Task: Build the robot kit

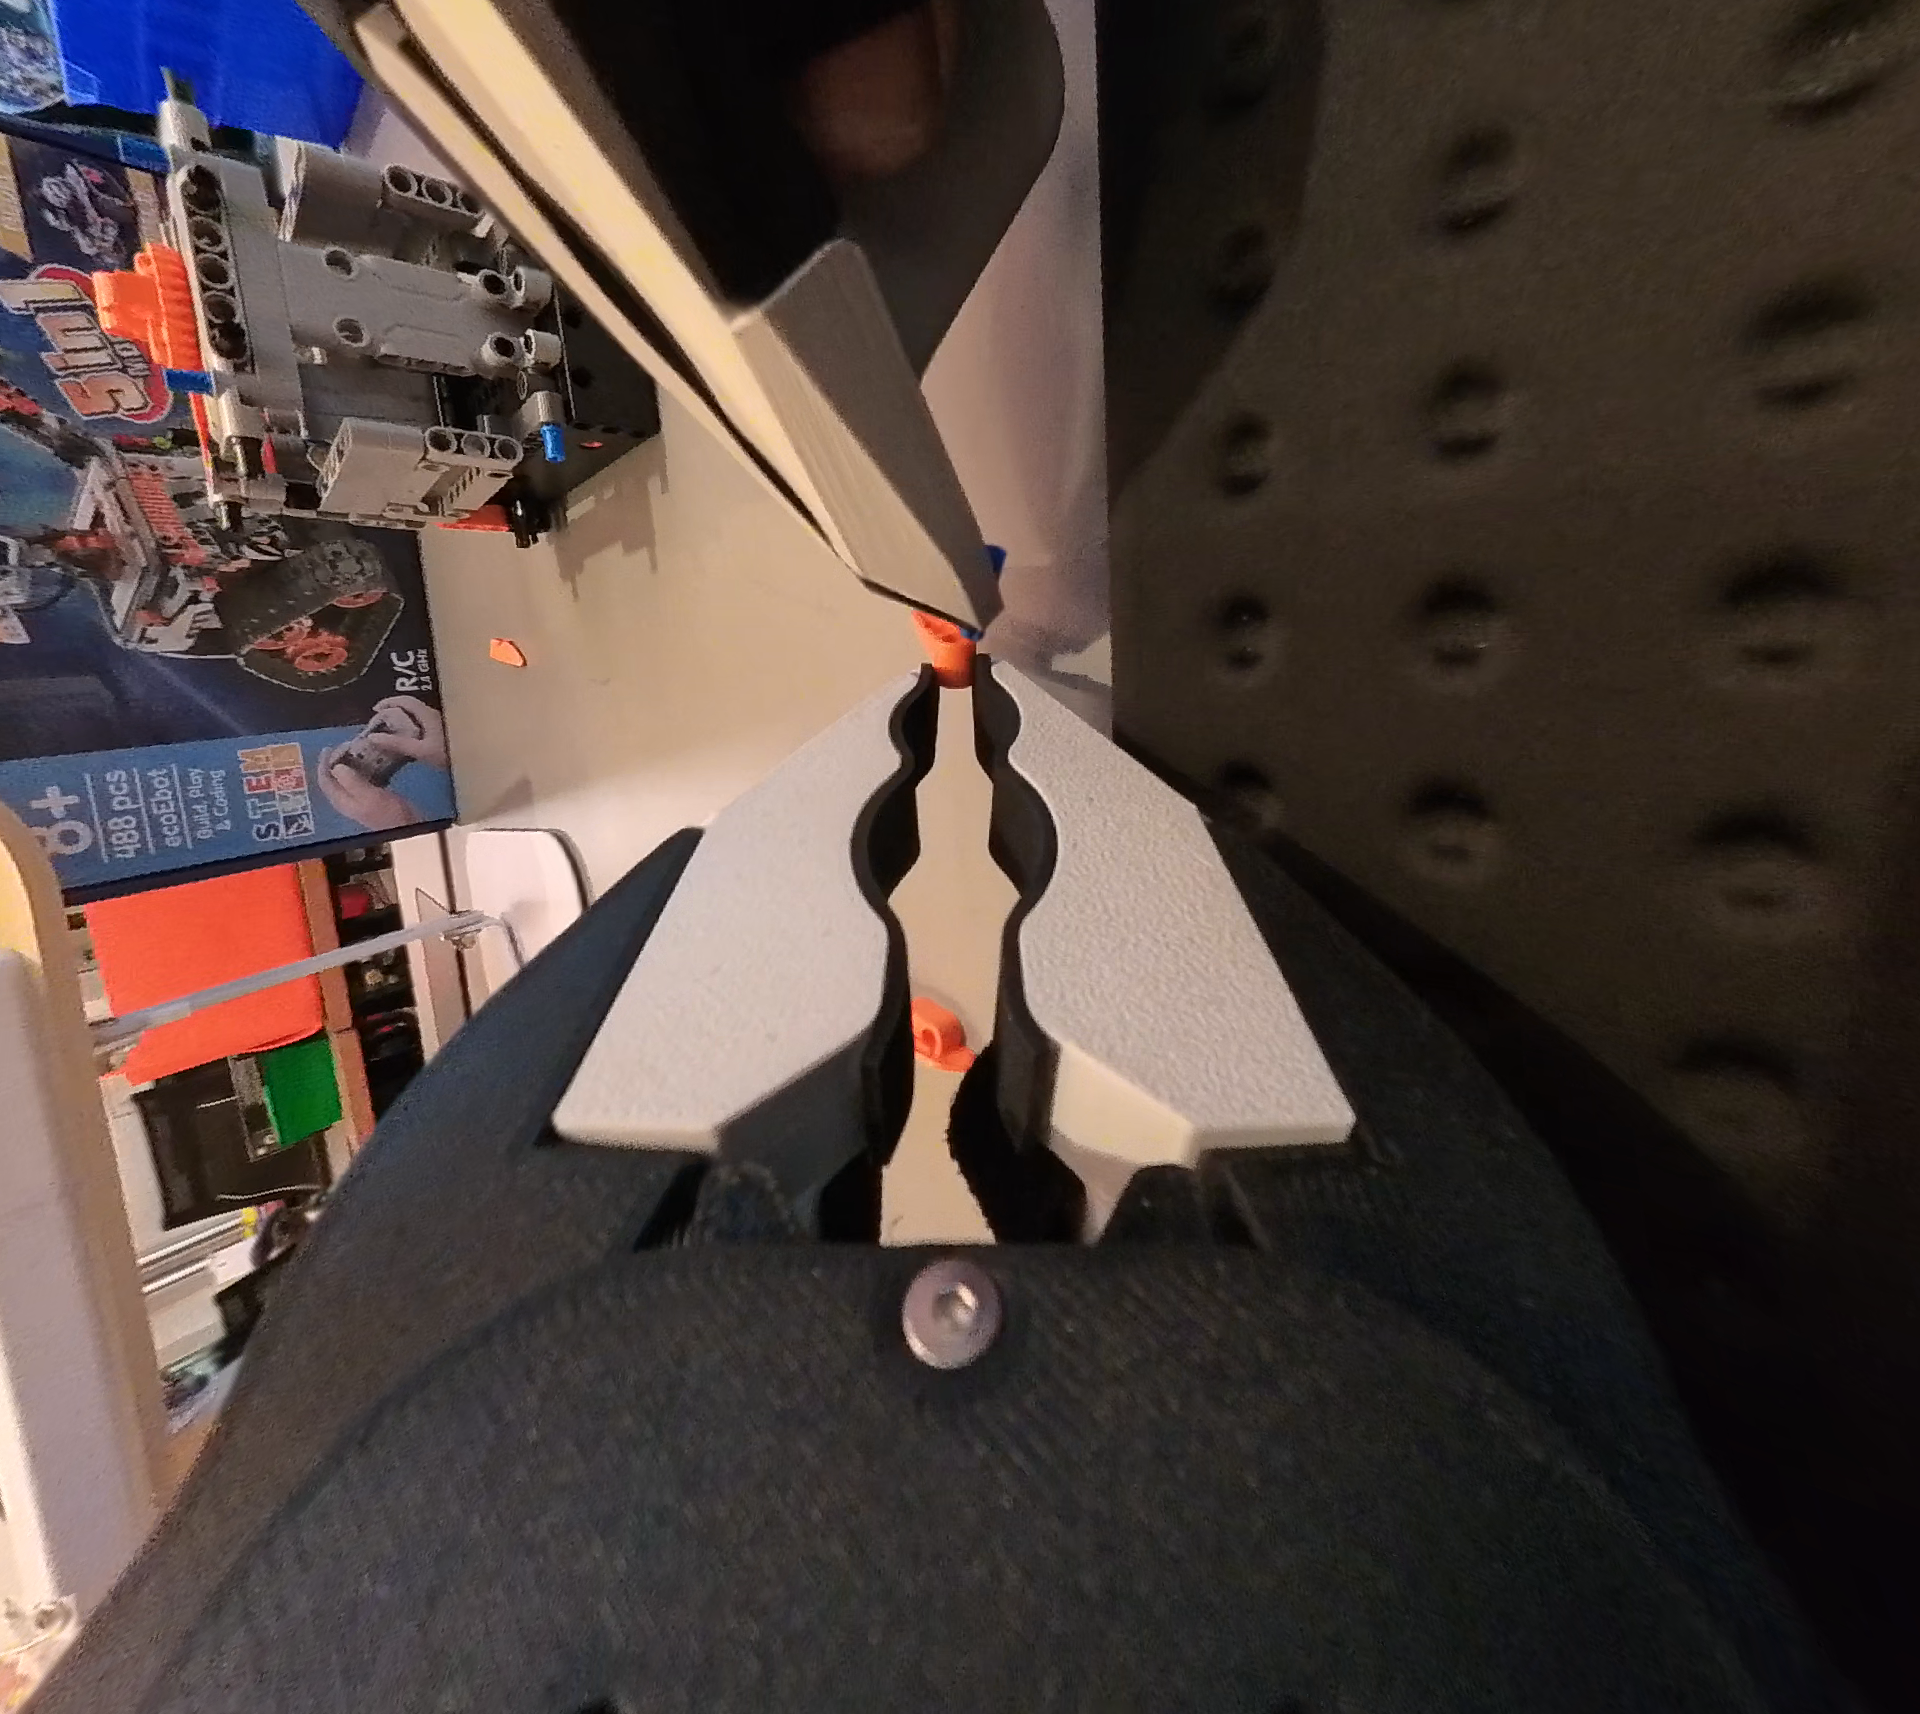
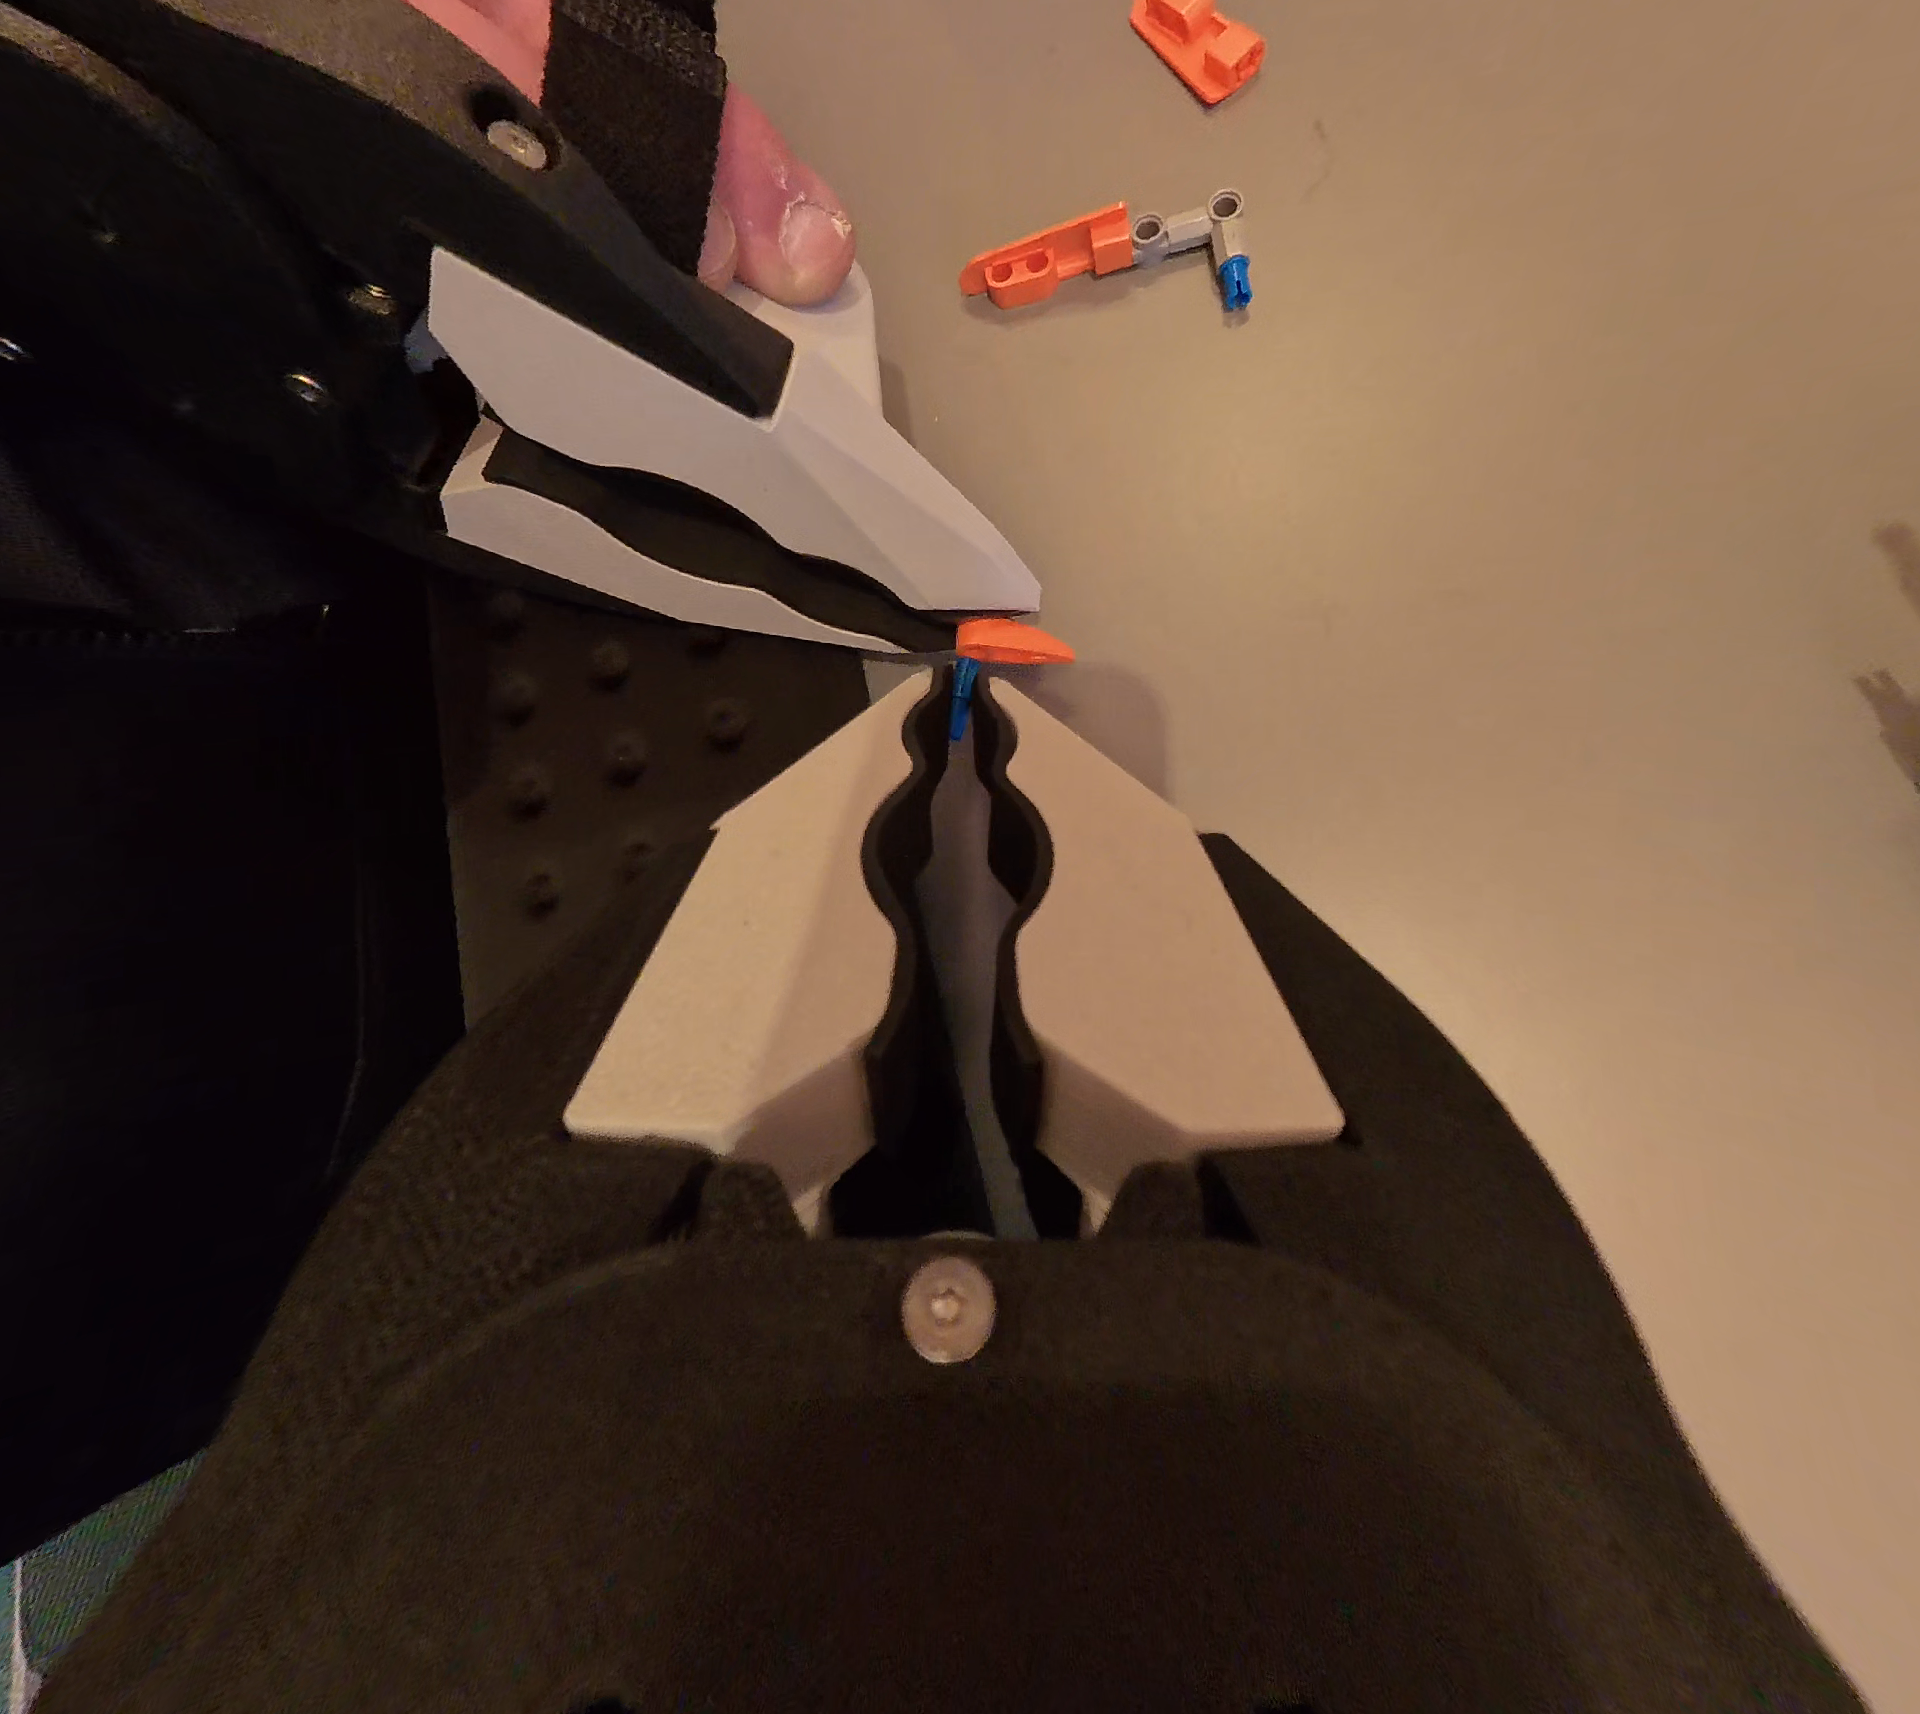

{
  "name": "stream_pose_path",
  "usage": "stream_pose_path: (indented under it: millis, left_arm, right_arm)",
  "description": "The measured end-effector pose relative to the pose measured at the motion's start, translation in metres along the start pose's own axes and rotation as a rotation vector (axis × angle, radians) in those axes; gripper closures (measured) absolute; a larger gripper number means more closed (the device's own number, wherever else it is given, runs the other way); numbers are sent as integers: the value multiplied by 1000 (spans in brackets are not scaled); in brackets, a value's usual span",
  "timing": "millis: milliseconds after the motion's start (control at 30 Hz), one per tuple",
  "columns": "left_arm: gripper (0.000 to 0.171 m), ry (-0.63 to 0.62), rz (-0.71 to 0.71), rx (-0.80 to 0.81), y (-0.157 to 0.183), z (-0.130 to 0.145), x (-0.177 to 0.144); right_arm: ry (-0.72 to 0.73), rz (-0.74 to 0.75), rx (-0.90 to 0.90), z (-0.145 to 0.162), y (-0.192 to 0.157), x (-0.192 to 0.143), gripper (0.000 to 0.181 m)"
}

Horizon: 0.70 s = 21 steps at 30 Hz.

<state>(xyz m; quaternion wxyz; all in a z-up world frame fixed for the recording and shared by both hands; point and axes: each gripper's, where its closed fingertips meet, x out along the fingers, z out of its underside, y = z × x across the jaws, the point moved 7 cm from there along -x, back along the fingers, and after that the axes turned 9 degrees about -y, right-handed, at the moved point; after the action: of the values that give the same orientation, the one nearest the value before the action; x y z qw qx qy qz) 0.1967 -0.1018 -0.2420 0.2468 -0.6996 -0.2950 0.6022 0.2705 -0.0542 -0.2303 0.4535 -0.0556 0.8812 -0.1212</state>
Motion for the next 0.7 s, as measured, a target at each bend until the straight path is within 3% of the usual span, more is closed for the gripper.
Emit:
stream_pose_path:
  millis: [333, 700]
  left_arm:
    - [167, -30, 2, 10, -1, 1, 3]
    - [167, -50, 20, -11, -5, 5, 9]
  right_arm:
    - [-23, 11, 4, 2, 8, 1, 180]
    - [-86, 146, -97, 8, 13, 1, 169]
